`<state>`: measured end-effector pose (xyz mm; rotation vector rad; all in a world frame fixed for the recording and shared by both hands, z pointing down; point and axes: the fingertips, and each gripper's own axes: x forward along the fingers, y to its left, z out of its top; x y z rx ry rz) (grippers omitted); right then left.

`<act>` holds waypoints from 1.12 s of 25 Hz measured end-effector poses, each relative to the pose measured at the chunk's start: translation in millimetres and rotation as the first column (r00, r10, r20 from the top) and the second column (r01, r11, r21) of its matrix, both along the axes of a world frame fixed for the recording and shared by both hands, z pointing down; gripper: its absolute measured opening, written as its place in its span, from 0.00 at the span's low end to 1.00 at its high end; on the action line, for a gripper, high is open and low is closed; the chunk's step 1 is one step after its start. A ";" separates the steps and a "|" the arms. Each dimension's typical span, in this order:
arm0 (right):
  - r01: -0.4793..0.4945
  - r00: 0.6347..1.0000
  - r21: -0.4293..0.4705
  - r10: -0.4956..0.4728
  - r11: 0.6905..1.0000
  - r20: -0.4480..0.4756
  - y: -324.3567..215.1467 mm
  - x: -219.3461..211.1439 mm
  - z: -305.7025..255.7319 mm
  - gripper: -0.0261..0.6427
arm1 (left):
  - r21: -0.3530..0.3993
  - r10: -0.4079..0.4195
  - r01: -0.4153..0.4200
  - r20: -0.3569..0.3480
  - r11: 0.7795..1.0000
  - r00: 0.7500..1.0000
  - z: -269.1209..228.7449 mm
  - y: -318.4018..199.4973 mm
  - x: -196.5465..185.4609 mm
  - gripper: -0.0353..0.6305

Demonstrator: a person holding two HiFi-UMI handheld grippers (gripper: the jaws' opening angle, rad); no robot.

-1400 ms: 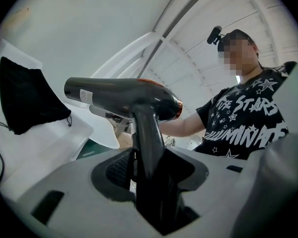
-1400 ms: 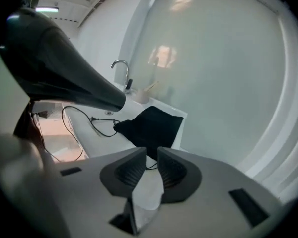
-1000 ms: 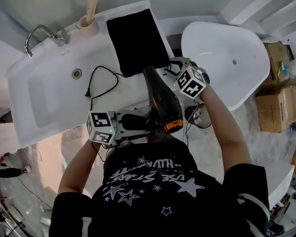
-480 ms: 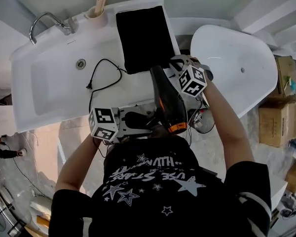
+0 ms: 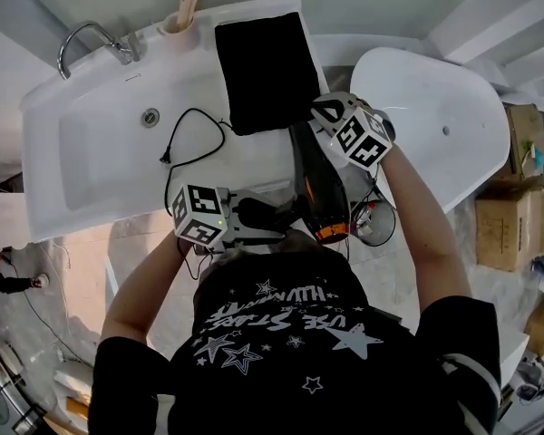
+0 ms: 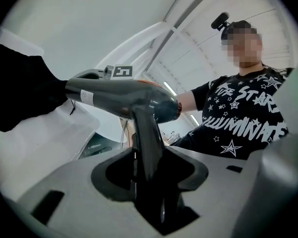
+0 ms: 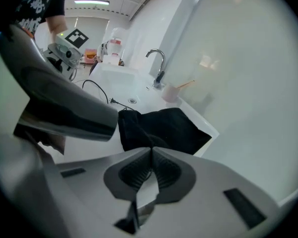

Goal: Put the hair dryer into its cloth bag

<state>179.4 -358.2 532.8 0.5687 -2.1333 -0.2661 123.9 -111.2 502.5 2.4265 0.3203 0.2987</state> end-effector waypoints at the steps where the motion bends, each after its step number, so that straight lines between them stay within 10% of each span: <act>1: 0.008 1.000 0.001 -0.008 1.000 0.003 0.8 -0.9 -2.7 0.06 | -0.001 0.004 -0.004 0.004 1.000 1.000 1.5 -2.5 -0.2 0.35; 28: 0.118 0.991 -0.039 -0.115 0.992 0.060 1.1 -10.7 -30.9 0.06 | -0.039 -0.049 0.055 0.132 0.998 0.990 24.6 -83.5 -8.0 0.35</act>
